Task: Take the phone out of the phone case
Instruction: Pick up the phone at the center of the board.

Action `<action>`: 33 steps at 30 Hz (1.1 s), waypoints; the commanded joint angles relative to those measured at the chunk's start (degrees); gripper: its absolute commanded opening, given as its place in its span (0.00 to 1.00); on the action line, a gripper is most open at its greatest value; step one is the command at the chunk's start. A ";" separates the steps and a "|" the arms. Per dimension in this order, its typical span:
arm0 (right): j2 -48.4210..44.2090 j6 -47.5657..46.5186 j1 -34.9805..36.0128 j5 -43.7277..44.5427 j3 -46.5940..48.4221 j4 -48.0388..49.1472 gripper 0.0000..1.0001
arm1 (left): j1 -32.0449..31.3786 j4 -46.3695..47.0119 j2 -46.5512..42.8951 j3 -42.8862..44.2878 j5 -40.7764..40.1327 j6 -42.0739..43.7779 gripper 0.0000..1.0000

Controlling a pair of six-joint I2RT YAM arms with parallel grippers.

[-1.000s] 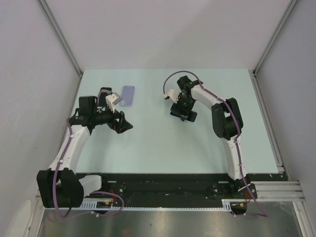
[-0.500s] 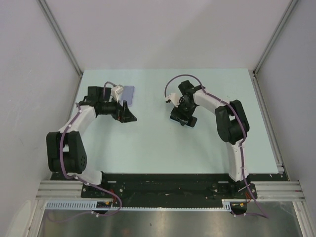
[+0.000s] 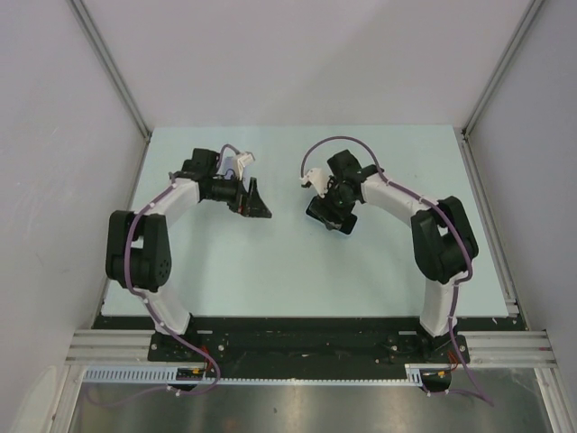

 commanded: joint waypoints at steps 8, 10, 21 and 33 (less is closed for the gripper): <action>-13.06 2.25 3.41 3.36 -6.81 11.96 0.31 | -3.52 1.12 8.57 9.58 5.53 -6.79 0.97; -14.12 1.99 4.20 4.34 -7.96 14.23 0.31 | -3.78 1.20 9.89 10.63 5.89 -7.49 0.96; -16.85 2.07 11.32 9.43 -10.60 19.25 0.31 | -6.24 1.03 14.11 14.24 7.64 -9.60 0.93; -14.65 0.58 15.98 18.49 -10.60 24.70 0.31 | -9.23 1.03 14.64 14.24 9.31 -10.13 0.86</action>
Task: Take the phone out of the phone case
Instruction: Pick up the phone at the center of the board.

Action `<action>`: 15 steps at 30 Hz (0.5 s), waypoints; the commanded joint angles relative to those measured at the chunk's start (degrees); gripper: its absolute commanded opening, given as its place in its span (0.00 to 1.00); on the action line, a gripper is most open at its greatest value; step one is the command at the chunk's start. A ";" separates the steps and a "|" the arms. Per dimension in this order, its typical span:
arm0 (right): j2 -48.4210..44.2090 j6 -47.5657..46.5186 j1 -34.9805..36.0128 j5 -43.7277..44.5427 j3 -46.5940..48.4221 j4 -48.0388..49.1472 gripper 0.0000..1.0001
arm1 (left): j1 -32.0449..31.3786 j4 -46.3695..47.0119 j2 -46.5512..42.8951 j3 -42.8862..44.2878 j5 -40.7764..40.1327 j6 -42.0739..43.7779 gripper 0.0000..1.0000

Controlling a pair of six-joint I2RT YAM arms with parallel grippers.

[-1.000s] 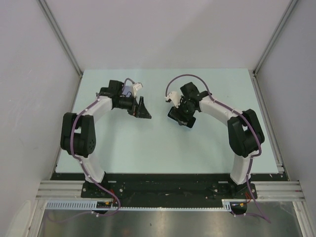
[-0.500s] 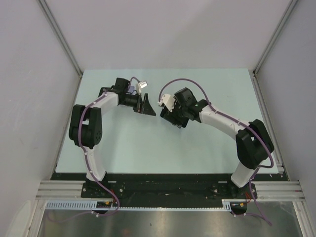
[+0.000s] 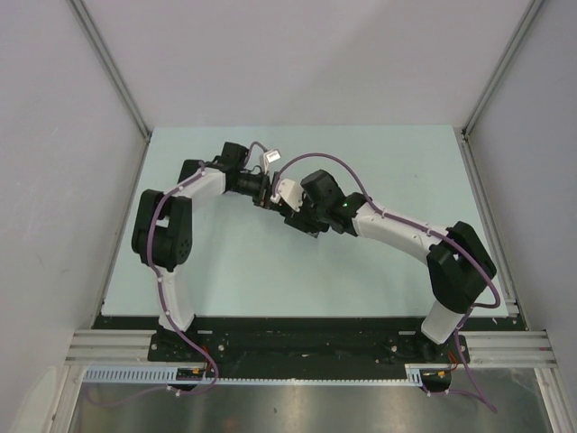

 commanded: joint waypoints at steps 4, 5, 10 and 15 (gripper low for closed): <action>-0.81 -1.43 1.43 5.05 0.75 8.12 0.32 | -1.85 0.64 0.77 2.04 4.14 -2.17 0.81; -0.64 -1.52 1.69 5.23 0.75 8.39 0.32 | -2.11 0.64 0.77 2.04 4.31 -2.17 0.79; 0.33 -1.79 2.31 5.85 0.75 9.27 0.32 | -2.81 0.72 0.77 2.22 5.02 -2.26 0.73; 0.86 -2.14 2.84 6.11 0.75 9.18 0.32 | -3.17 0.64 0.68 2.66 5.19 -3.84 0.71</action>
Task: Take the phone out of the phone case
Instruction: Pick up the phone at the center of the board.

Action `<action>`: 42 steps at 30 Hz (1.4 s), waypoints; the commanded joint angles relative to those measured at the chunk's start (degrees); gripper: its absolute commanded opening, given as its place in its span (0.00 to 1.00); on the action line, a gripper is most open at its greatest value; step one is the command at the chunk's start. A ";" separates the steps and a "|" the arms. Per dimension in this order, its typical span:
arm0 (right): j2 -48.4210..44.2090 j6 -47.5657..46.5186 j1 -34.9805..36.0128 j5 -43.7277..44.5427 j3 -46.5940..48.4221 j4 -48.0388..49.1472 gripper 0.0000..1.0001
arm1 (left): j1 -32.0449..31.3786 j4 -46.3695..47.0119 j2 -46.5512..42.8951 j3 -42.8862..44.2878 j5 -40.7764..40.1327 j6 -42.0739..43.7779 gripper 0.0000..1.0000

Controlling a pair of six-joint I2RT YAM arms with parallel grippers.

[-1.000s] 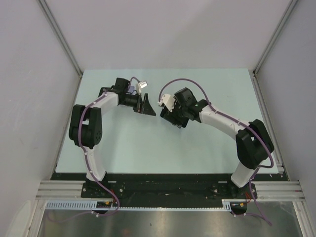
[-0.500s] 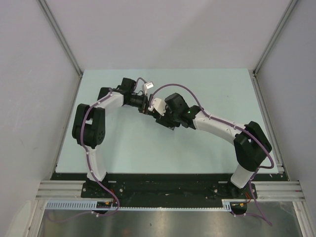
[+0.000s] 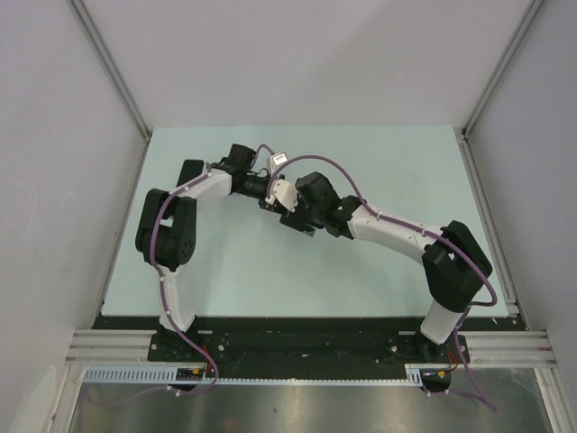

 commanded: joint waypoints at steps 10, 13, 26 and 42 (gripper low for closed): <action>0.60 -0.93 1.57 1.91 0.79 5.25 0.32 | -0.94 0.64 -0.15 2.44 3.27 -2.88 0.59; 0.60 -0.93 1.75 2.18 0.70 5.43 0.32 | -0.94 0.64 -0.24 2.35 3.27 -2.88 0.56; 0.86 -1.37 2.01 3.15 0.79 6.22 0.32 | -1.29 0.64 0.37 2.18 3.18 -2.71 0.38; 0.86 -1.46 2.01 2.97 0.79 6.04 0.35 | -1.64 0.81 0.90 2.53 0.37 -2.27 0.00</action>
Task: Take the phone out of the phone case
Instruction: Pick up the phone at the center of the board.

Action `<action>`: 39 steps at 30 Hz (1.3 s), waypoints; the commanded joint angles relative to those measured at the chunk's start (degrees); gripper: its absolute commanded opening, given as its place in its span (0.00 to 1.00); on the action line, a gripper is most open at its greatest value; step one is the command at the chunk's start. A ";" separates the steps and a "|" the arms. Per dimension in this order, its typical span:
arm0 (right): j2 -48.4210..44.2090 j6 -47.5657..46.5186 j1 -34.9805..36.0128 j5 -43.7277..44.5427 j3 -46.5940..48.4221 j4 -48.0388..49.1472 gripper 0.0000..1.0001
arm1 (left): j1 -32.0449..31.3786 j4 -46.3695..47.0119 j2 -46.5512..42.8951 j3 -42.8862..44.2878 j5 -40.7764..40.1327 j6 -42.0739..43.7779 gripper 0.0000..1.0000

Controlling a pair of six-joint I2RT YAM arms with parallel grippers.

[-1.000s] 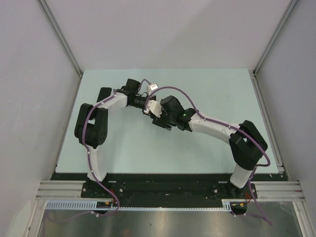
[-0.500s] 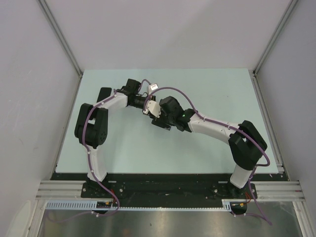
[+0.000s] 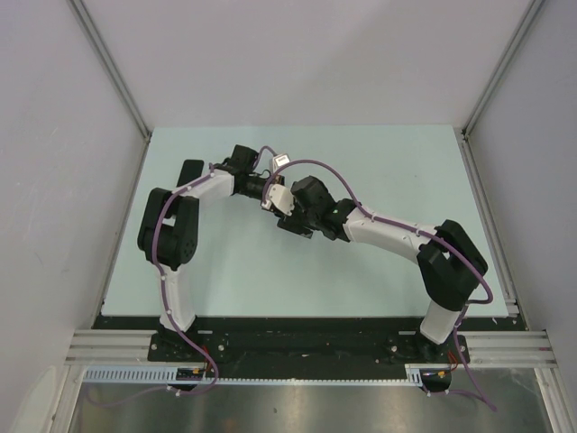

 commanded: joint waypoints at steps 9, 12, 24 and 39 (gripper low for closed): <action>-1.85 -2.04 0.57 2.69 0.96 3.89 0.76 | -0.81 0.27 -0.76 1.98 -3.09 -0.56 0.00; -3.35 -2.74 0.49 1.73 0.96 2.23 0.97 | -0.81 0.27 -1.29 1.72 -3.97 -0.56 0.00; -13.62 2.87 -5.74 -11.44 0.96 -3.75 1.00 | 0.07 0.27 -4.36 0.84 -5.12 1.11 0.00; -19.34 18.69 -26.92 -36.39 0.96 -4.20 1.00 | -1.25 0.35 -17.02 -1.63 -2.75 8.58 0.00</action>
